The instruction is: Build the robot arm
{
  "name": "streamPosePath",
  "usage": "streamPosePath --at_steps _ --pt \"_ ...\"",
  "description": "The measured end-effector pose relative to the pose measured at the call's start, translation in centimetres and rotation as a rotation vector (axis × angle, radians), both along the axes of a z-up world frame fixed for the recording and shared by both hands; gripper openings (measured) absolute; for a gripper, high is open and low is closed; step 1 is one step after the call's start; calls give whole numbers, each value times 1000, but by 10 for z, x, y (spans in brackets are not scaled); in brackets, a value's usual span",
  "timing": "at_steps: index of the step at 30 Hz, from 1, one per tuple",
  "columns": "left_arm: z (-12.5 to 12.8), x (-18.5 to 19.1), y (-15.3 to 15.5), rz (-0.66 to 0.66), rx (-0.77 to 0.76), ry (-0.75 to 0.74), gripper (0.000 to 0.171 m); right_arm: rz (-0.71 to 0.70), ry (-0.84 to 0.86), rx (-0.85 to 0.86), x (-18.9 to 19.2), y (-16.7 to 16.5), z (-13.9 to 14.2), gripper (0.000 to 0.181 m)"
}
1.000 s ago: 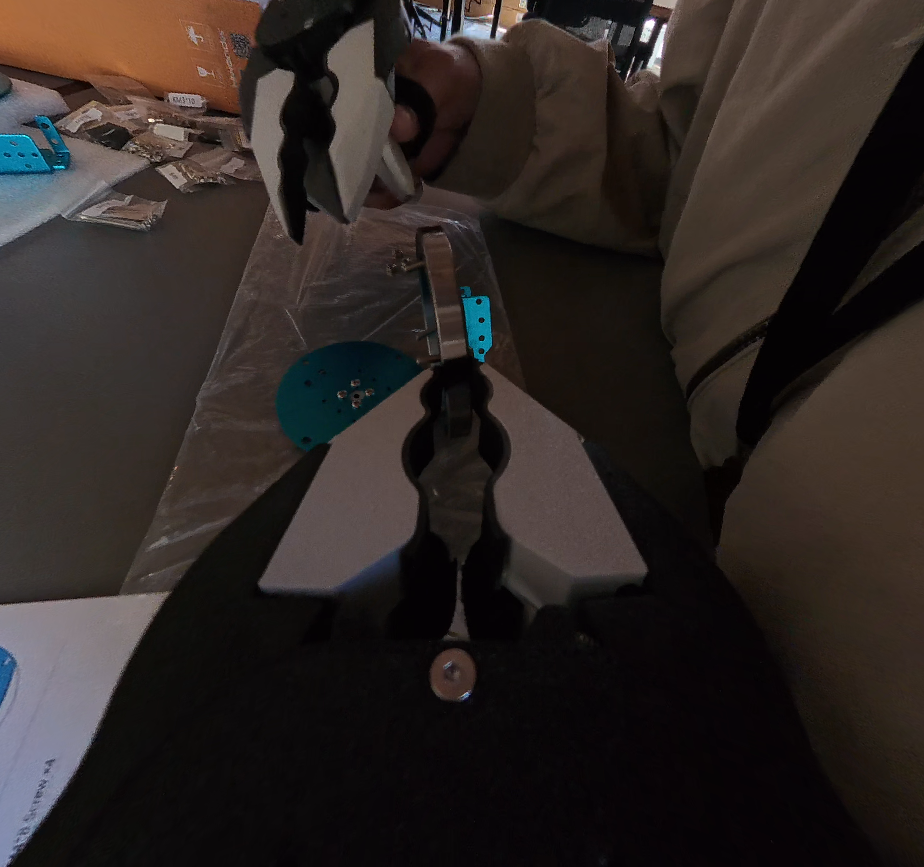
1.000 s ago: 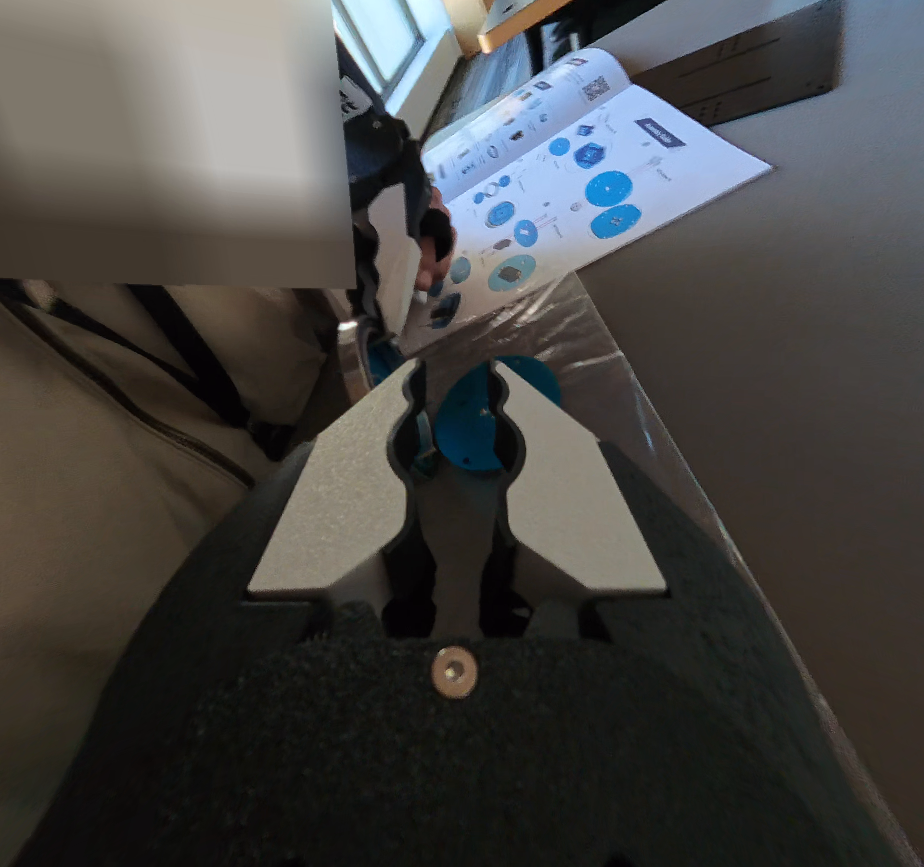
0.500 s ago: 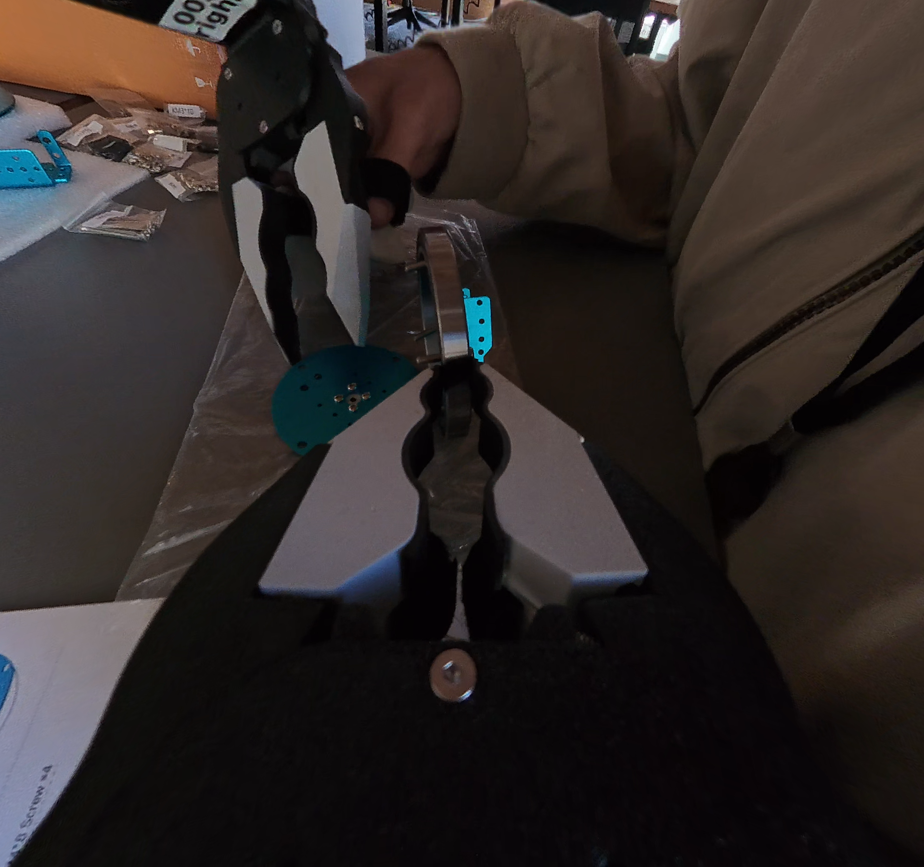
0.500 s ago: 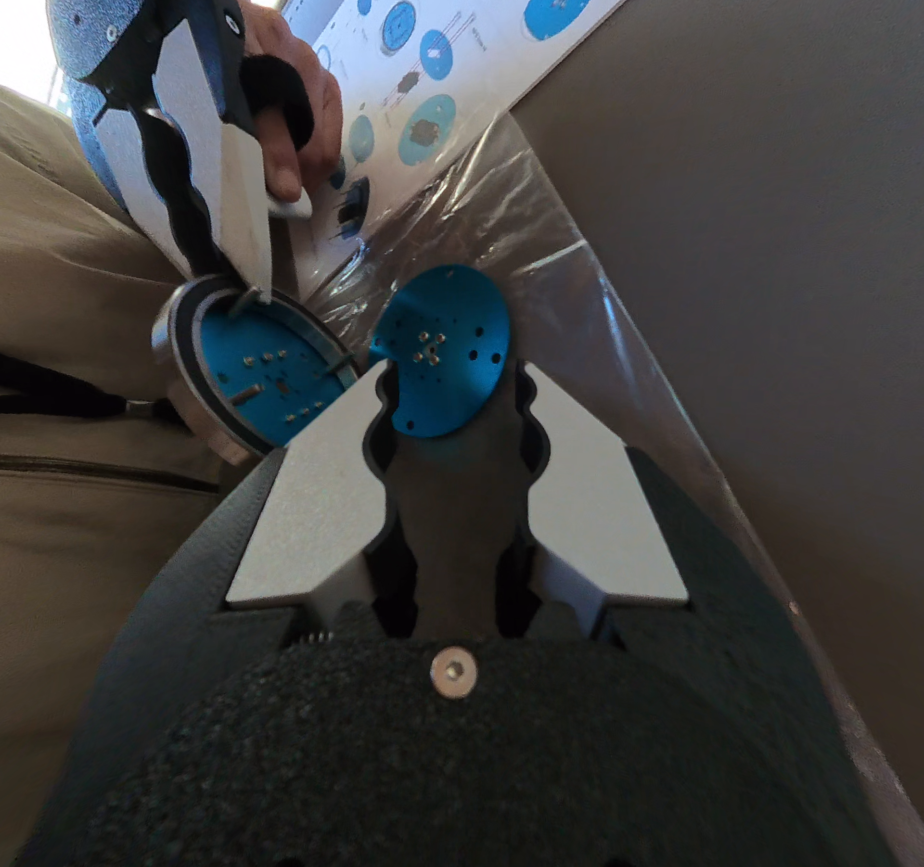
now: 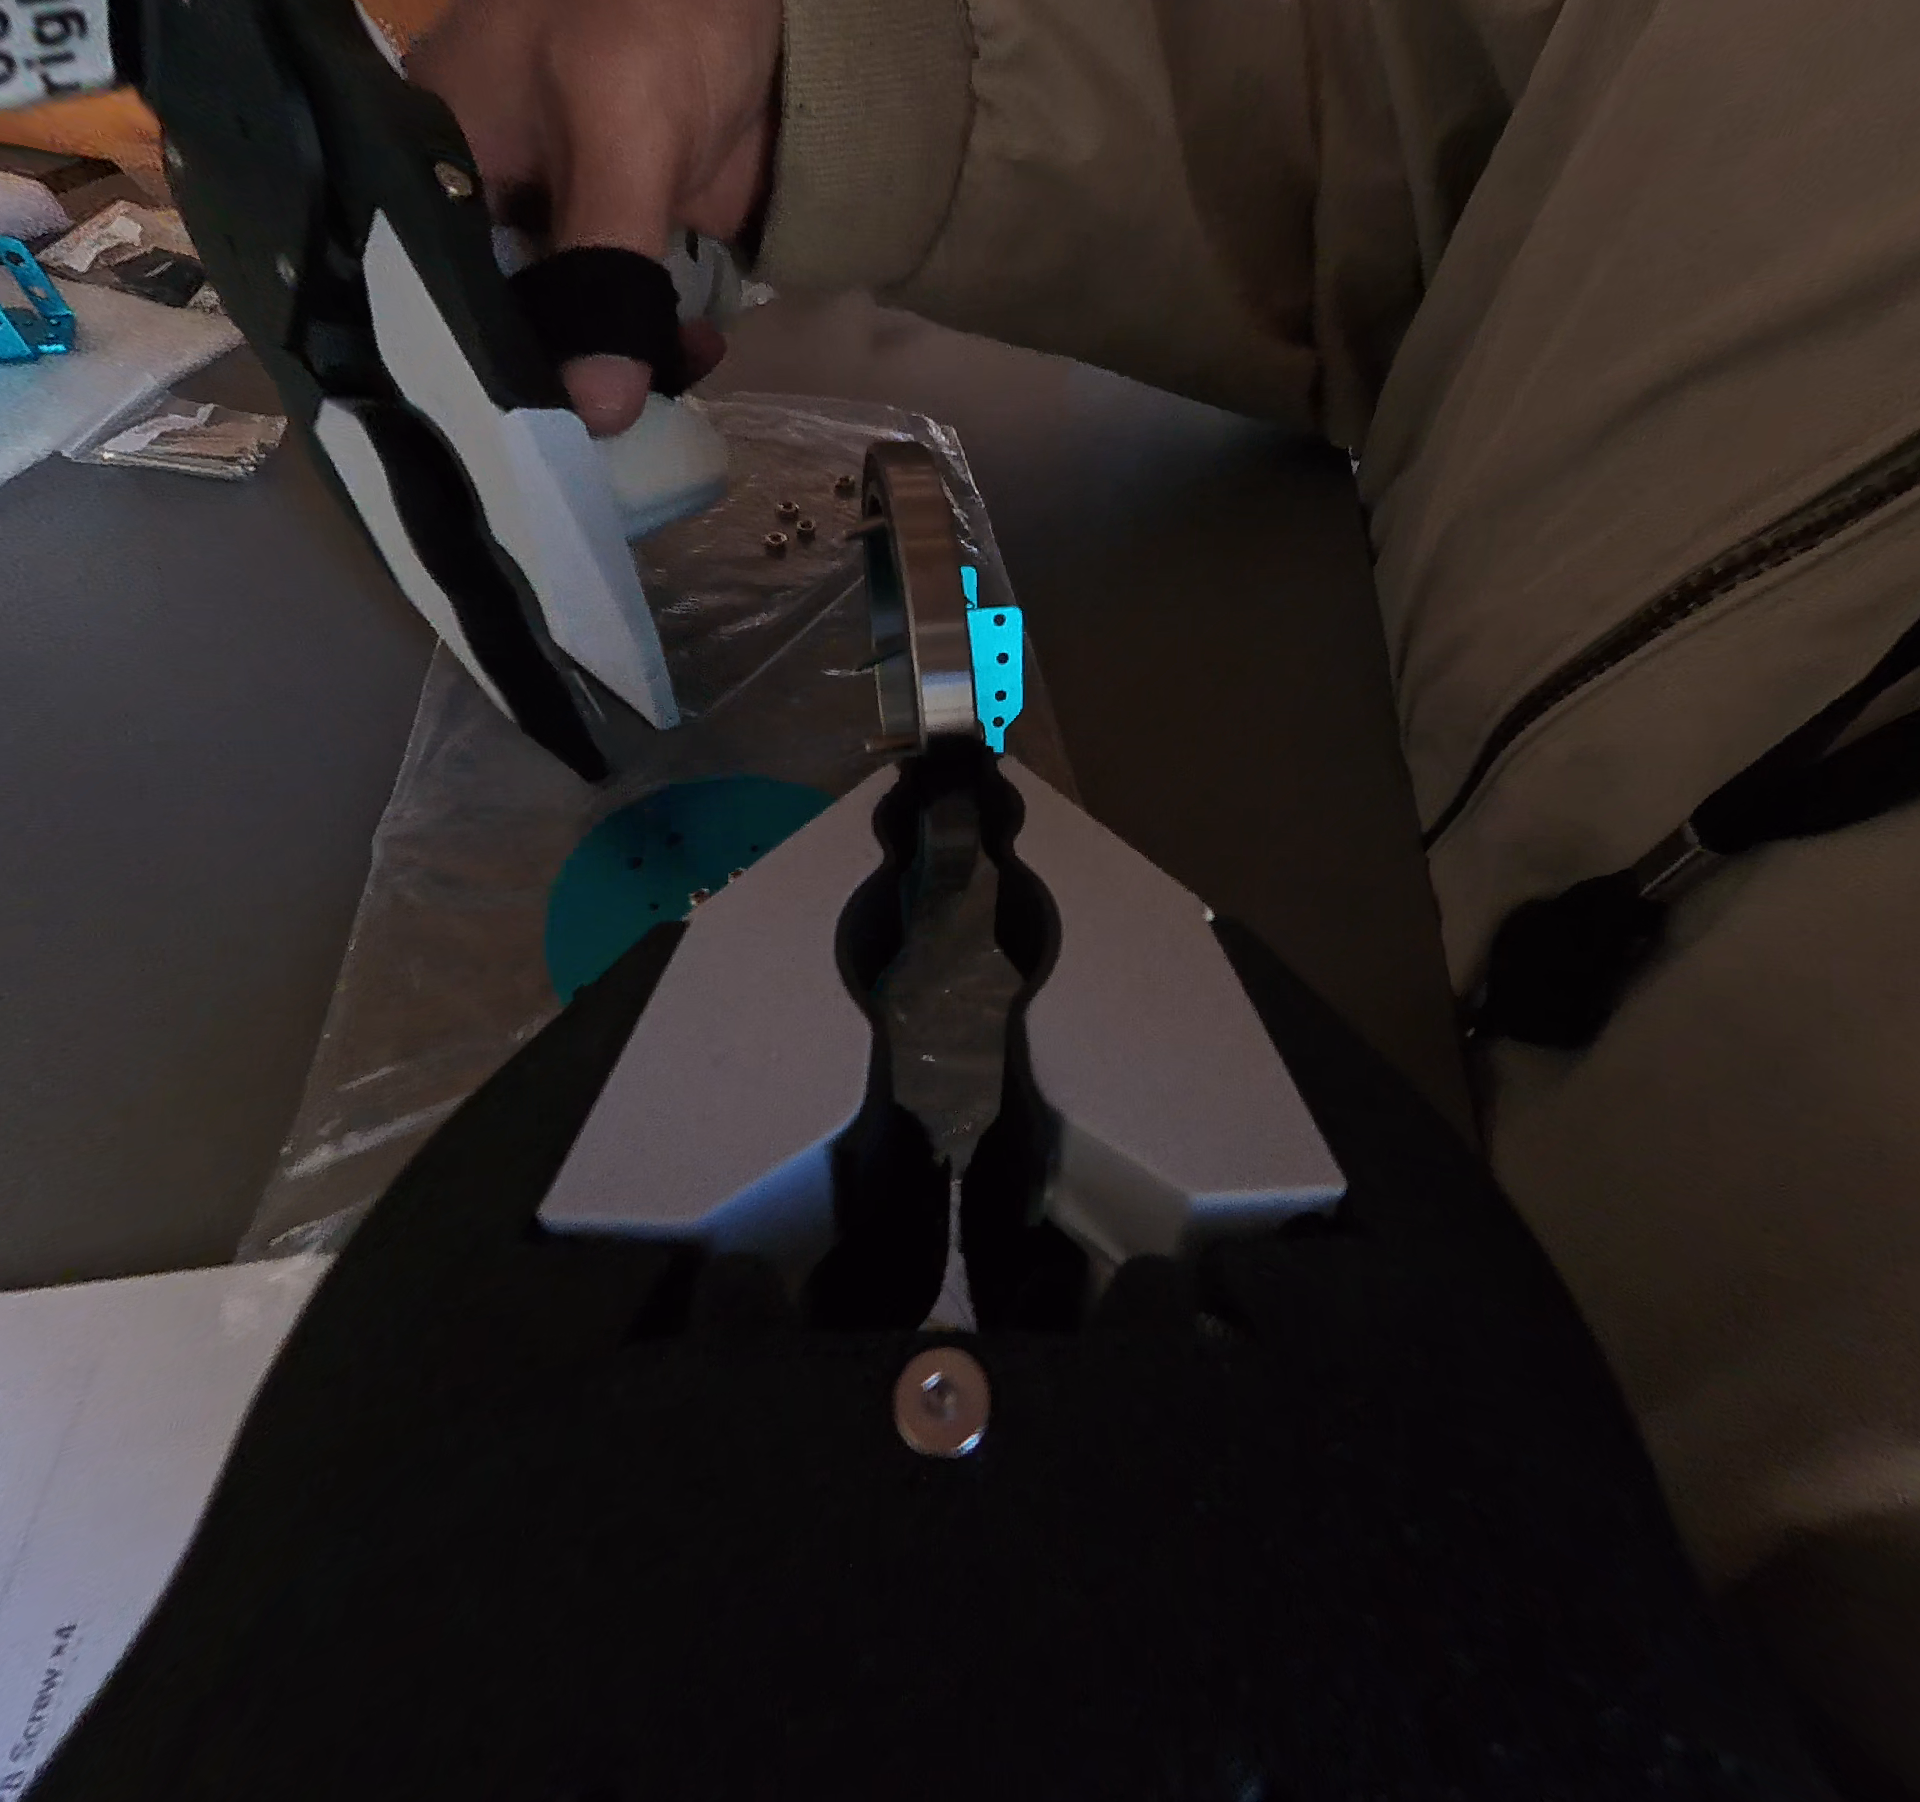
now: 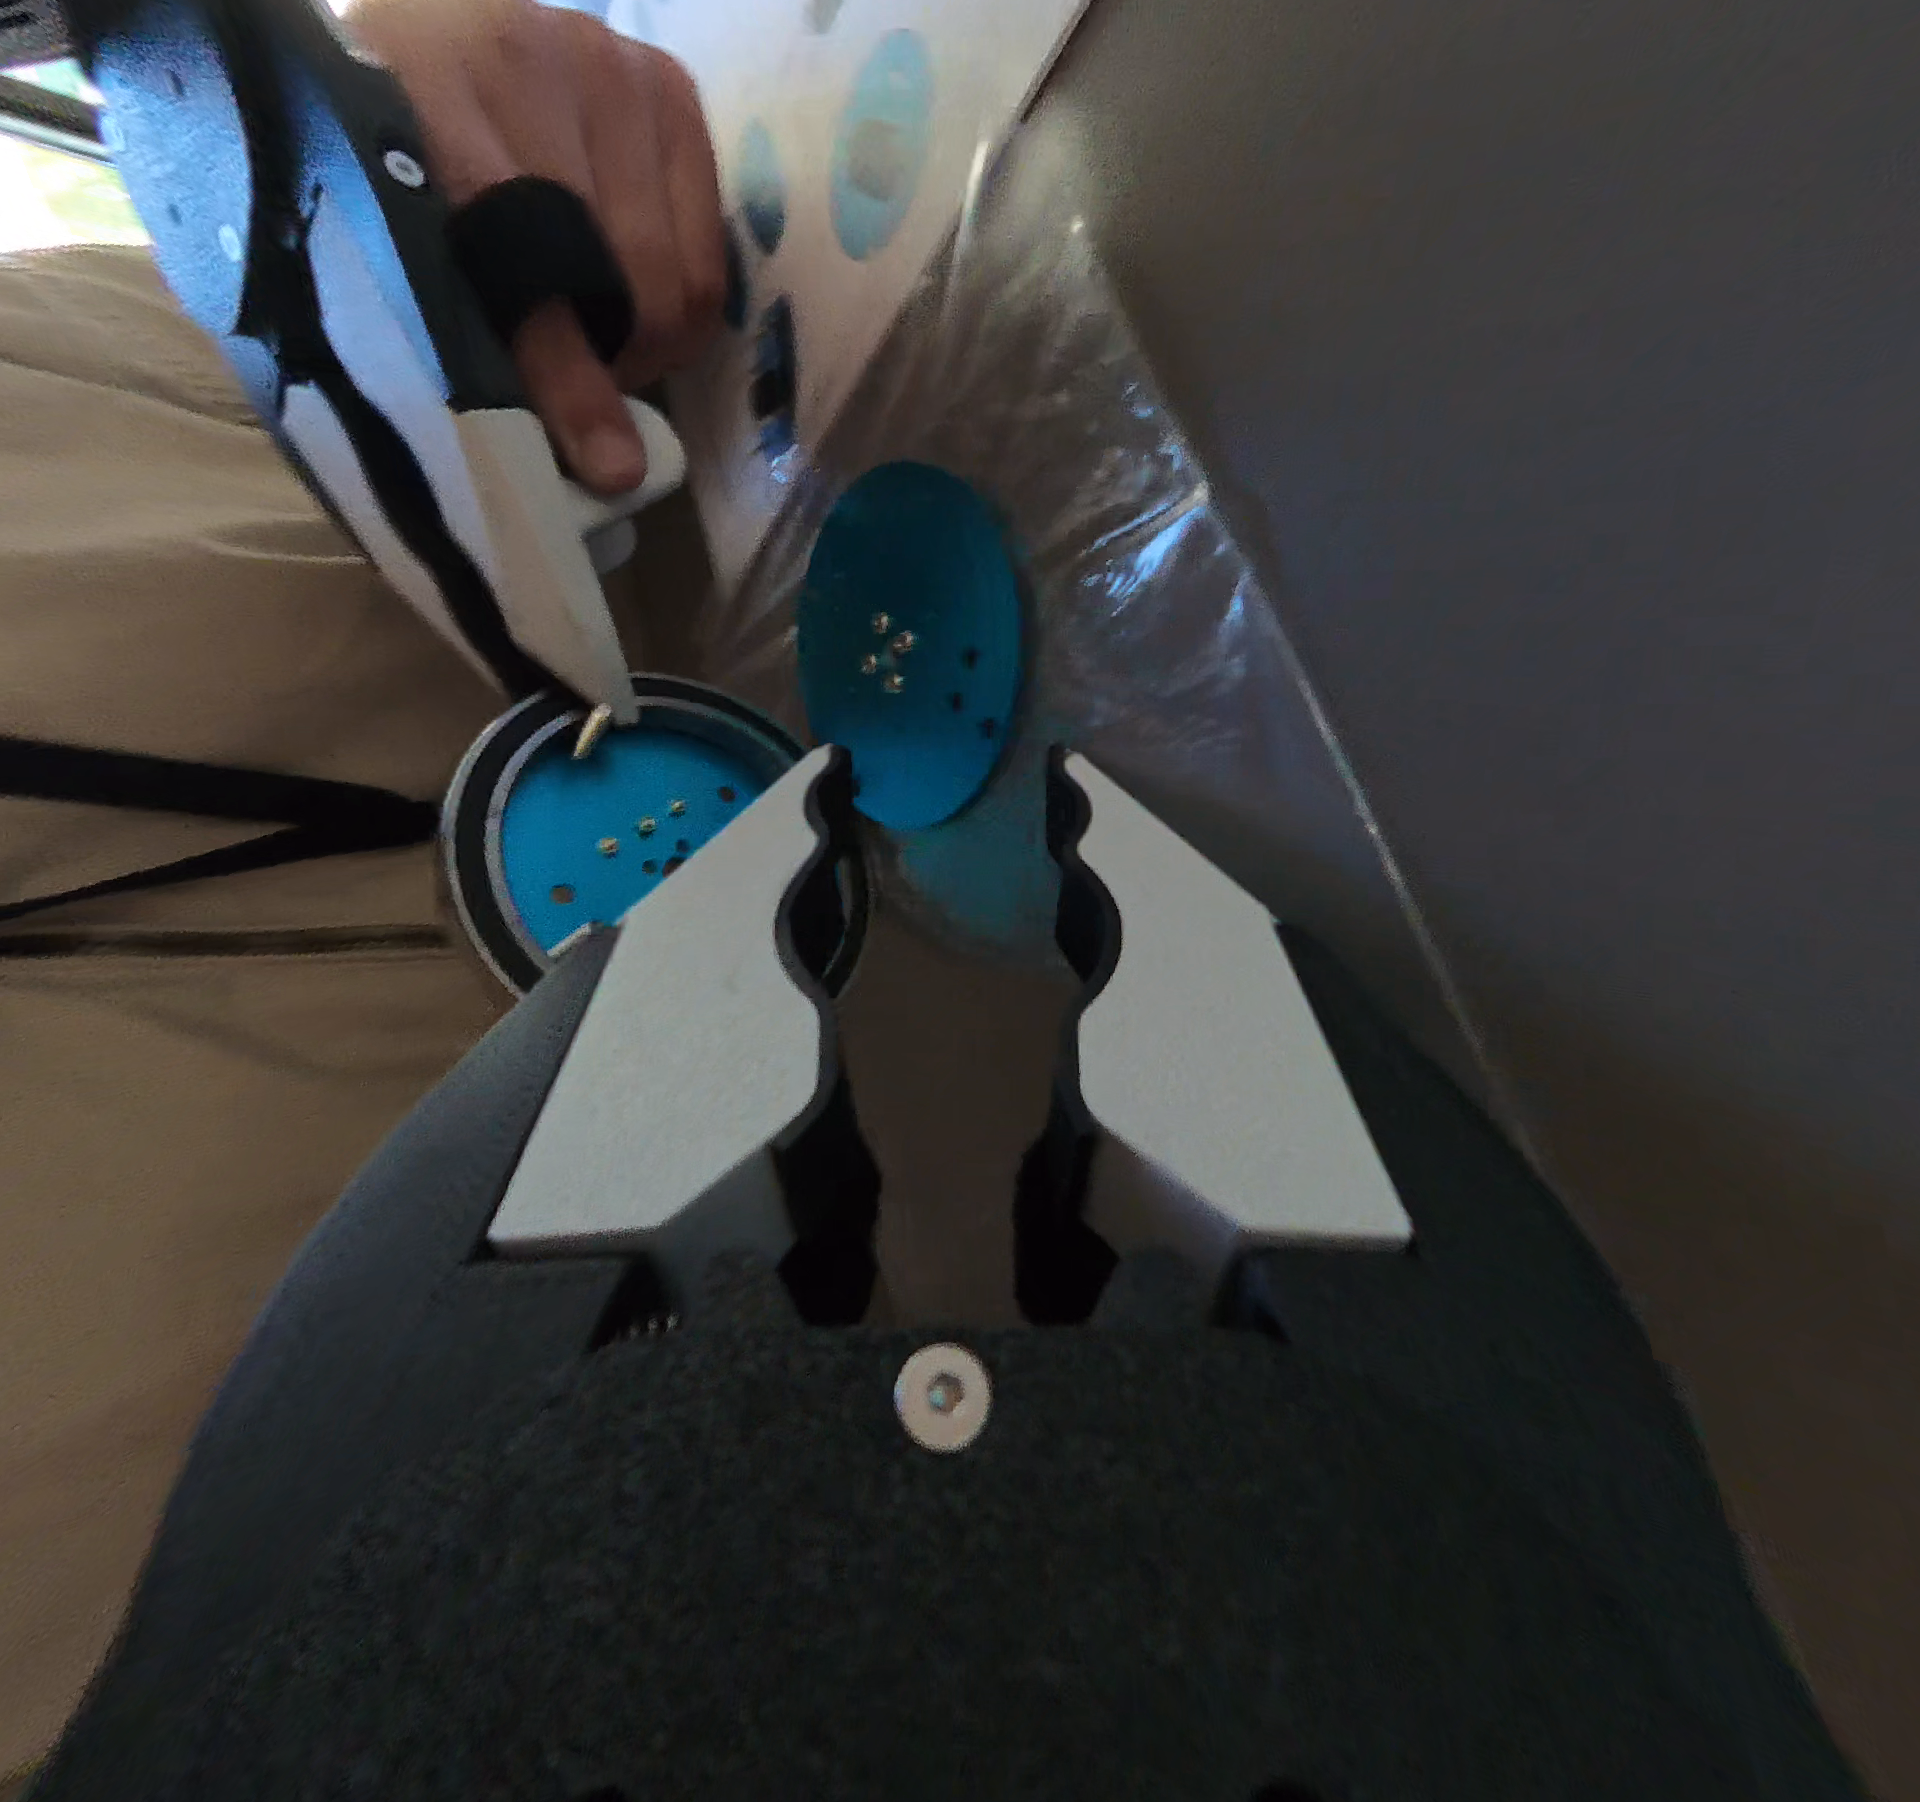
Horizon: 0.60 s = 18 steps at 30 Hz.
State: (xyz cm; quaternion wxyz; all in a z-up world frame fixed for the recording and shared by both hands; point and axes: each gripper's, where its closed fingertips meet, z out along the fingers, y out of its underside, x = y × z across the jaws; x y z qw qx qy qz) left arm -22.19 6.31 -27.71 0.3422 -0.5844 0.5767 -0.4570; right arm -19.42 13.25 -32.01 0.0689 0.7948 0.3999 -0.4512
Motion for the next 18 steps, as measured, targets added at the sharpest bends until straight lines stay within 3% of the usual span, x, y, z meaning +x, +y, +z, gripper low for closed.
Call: streamPosePath --at_steps 7,18 --pt "0 0 2 -4 -44 4 11 -82 -64 65 -10 -1 2 48" --pt "-3 -1 3 -12 -108 28 11 -80 89 -147 -25 -16 8 34"
